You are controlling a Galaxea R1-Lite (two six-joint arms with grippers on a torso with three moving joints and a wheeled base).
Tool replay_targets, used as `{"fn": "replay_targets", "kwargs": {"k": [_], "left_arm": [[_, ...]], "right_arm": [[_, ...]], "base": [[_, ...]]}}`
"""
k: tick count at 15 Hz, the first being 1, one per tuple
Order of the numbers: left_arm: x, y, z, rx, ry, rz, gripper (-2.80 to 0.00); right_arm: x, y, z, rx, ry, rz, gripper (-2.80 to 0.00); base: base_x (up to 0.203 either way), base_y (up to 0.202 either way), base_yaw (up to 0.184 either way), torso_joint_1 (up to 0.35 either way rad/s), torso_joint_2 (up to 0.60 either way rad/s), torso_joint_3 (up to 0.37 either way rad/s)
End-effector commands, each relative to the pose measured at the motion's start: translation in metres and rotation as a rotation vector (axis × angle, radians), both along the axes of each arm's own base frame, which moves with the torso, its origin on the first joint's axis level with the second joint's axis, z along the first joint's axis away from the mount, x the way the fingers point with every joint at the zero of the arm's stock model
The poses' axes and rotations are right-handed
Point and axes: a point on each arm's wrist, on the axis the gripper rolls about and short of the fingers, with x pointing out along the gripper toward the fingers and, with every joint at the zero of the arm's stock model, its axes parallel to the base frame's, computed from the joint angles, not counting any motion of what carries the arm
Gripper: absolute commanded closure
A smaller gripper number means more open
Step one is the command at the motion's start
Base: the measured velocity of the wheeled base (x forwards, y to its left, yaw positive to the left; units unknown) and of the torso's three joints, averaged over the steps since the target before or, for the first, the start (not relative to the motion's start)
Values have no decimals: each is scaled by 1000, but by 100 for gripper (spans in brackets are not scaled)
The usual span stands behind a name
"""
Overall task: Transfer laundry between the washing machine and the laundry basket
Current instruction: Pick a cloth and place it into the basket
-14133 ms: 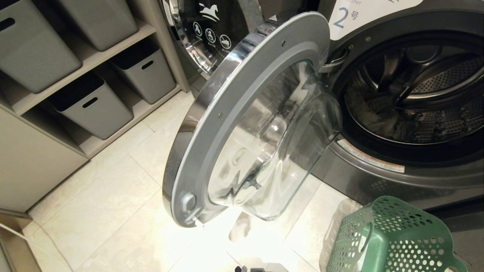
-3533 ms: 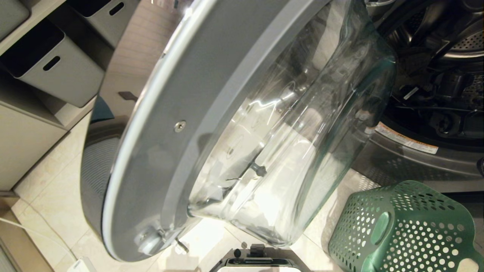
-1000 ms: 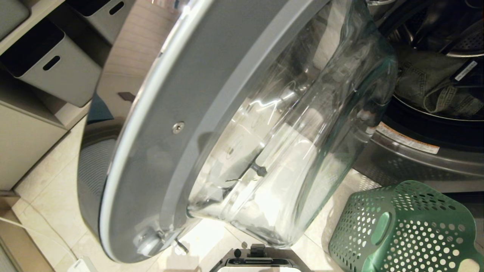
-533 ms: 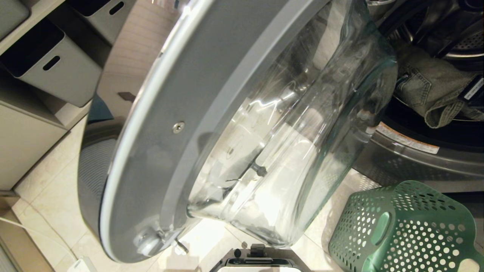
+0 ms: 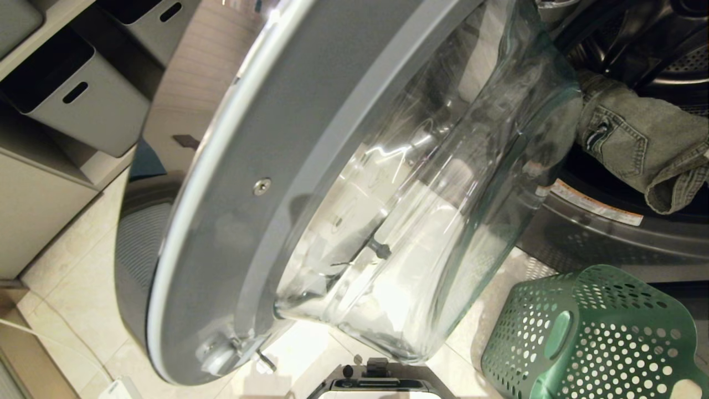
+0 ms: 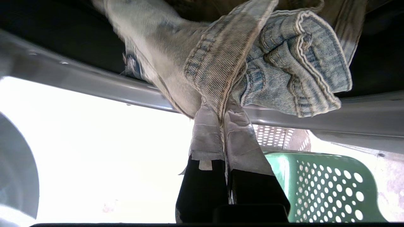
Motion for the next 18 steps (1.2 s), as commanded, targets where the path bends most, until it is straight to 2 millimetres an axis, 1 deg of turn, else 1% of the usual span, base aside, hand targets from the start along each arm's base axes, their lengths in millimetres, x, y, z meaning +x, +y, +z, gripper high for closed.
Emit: {"fn": "replay_targets", "kwargs": {"k": [1,4,5,8,12,15,18], "left_arm": [[0,0,0,0,2,0,0],[0,0,0,0,2,0,0],[0,0,0,0,2,0,0],[0,0,0,0,2,0,0],[0,0,0,0,2,0,0],[0,0,0,0,2,0,0],[0,0,0,0,2,0,0]], "right_arm": [[-29,6,10,-12,-60,0,0],[-55,11,6,3,-2,2,0],[-61,12,-1,8,26,1,0],[-77,15,-11,10,66,-11,0],[-114,22,-18,25,113,-22,0],[-137,25,-20,14,131,-94,0],[-156,27,-22,2,135,-144,0]], "base": [[0,0,0,0,0,0],[0,0,0,0,0,0],[0,0,0,0,0,0],[0,0,0,0,0,0],[0,0,0,0,0,0],[0,0,0,0,0,0],[0,0,0,0,0,0]]}}
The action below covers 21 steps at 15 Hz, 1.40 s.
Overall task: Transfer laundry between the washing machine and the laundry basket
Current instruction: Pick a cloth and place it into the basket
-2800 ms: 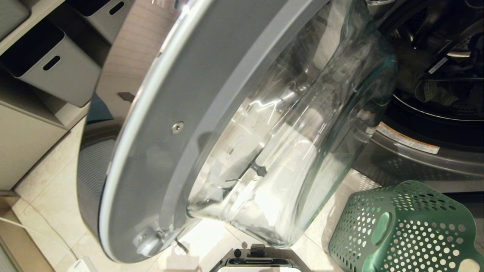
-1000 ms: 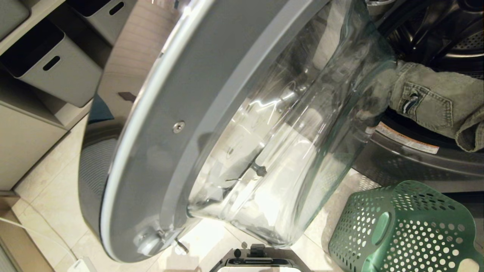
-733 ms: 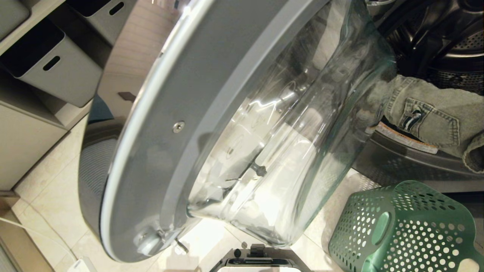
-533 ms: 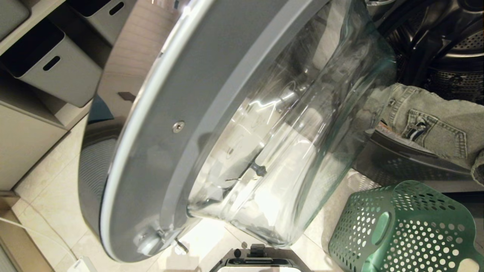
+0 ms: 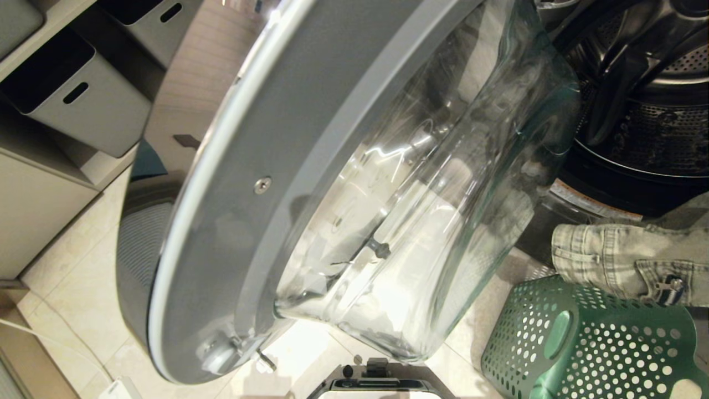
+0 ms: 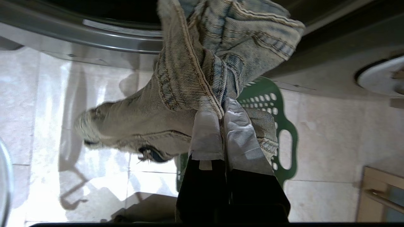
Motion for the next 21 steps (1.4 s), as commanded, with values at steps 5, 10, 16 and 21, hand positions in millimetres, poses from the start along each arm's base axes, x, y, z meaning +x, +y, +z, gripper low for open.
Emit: {"fn": "replay_targets", "kwargs": {"k": [5,10,16,21], "left_arm": [[0,0,0,-1,2,0,0],[0,0,0,-1,2,0,0],[0,0,0,-1,2,0,0],[0,0,0,-1,2,0,0]], "right_arm": [[-34,5,-11,-14,78,-64,0],[-38,2,-22,5,218,-243,0],[-19,-8,-35,130,373,-334,0],[-17,-9,-47,209,520,-364,0]], "base": [[0,0,0,0,0,0],[0,0,0,0,0,0],[0,0,0,0,0,0],[0,0,0,0,0,0]]}}
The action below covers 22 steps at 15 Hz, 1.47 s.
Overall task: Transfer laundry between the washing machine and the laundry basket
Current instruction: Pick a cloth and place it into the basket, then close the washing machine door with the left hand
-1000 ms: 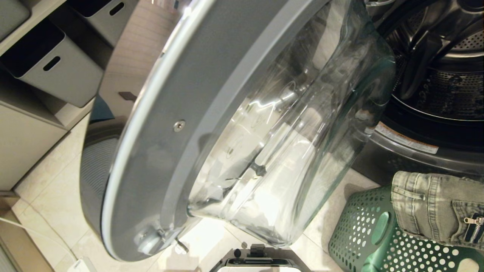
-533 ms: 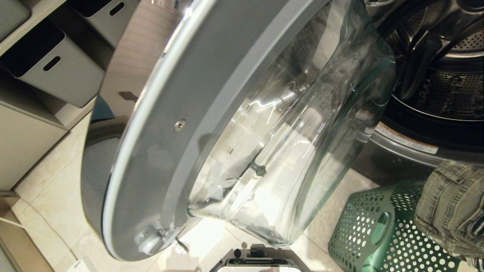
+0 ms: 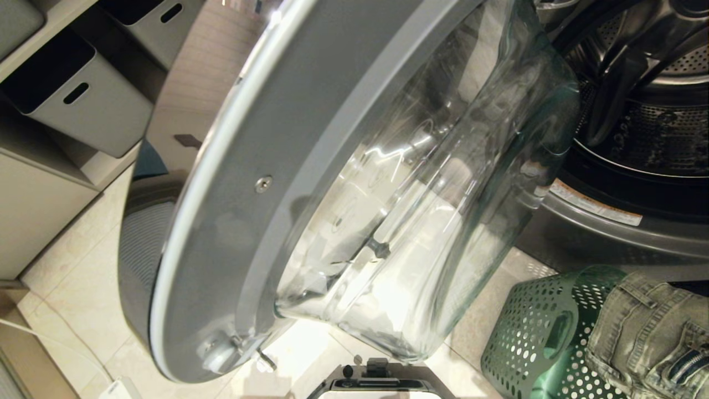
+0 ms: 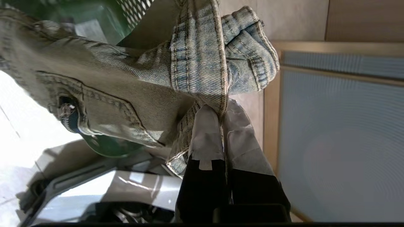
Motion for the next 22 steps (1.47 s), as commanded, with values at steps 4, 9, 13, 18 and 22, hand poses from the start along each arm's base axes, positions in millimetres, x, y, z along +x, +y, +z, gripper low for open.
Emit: {"fn": "replay_targets", "kwargs": {"k": [4,9,13,18,22], "left_arm": [[0,0,0,-1,2,0,0],[0,0,0,-1,2,0,0],[0,0,0,-1,2,0,0],[0,0,0,-1,2,0,0],[0,0,0,-1,2,0,0]], "right_arm": [[9,-4,-3,25,50,-10,-280],[11,-5,-6,38,66,-7,-280],[21,-9,-32,145,216,-1,-280],[44,-16,-51,308,327,54,0],[43,-11,-49,285,376,382,0]], "base": [[0,0,0,0,0,0],[0,0,0,0,0,0],[0,0,0,0,0,0],[0,0,0,0,0,0],[0,0,0,0,0,0]]}}
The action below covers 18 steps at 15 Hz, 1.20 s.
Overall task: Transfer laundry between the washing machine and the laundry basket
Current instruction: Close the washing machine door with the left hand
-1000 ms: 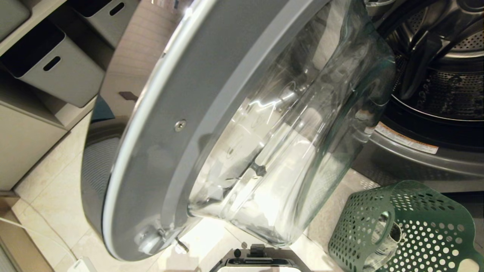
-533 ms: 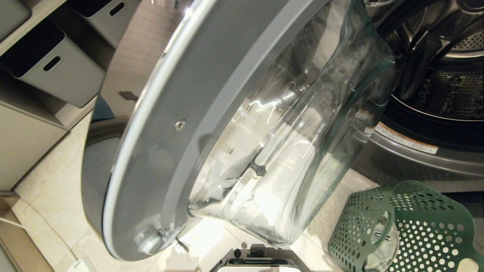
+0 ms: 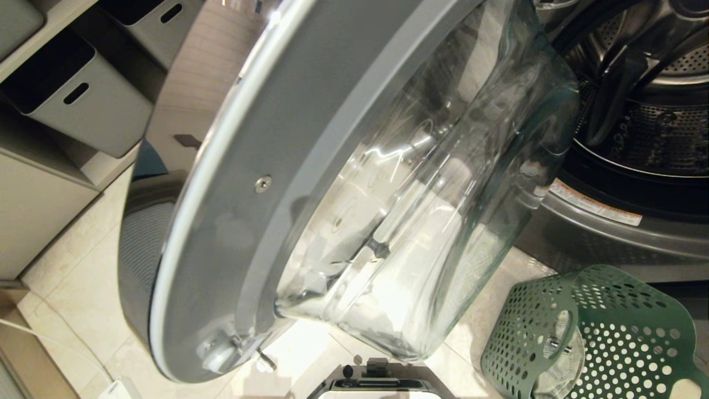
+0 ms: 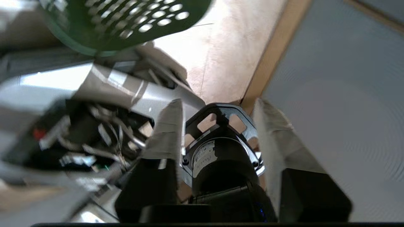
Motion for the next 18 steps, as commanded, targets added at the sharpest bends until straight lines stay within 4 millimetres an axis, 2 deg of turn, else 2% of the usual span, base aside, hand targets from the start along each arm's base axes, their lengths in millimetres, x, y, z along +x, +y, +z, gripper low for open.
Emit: {"fn": "replay_targets", "kwargs": {"k": [1,4,7,9,10,11,12,14,16,18], "left_arm": [[0,0,0,0,2,0,0],[0,0,0,0,2,0,0],[0,0,0,0,2,0,0],[0,0,0,0,2,0,0],[0,0,0,0,2,0,0],[0,0,0,0,2,0,0],[0,0,0,0,2,0,0],[0,0,0,-1,2,0,0],[0,0,0,-1,2,0,0],[0,0,0,0,2,0,0]], "right_arm": [[-3,3,4,-11,-42,176,0],[-14,13,19,-112,-278,407,0],[-43,29,41,-301,-555,578,0],[-65,37,43,-366,-712,735,0],[-78,39,33,-387,-753,774,0],[-88,40,12,-398,-755,791,0],[-95,40,-18,-404,-746,796,0],[-91,38,-75,-436,-749,788,0],[-87,37,-103,-515,-881,770,0],[-95,37,-107,-578,-1023,759,0]], "base": [[0,0,0,0,0,0],[0,0,0,0,0,0],[0,0,0,0,0,0],[0,0,0,0,0,0],[0,0,0,0,0,0],[0,0,0,0,0,0],[0,0,0,0,0,0],[0,0,0,0,0,0],[0,0,0,0,0,0],[0,0,0,0,0,0]]}}
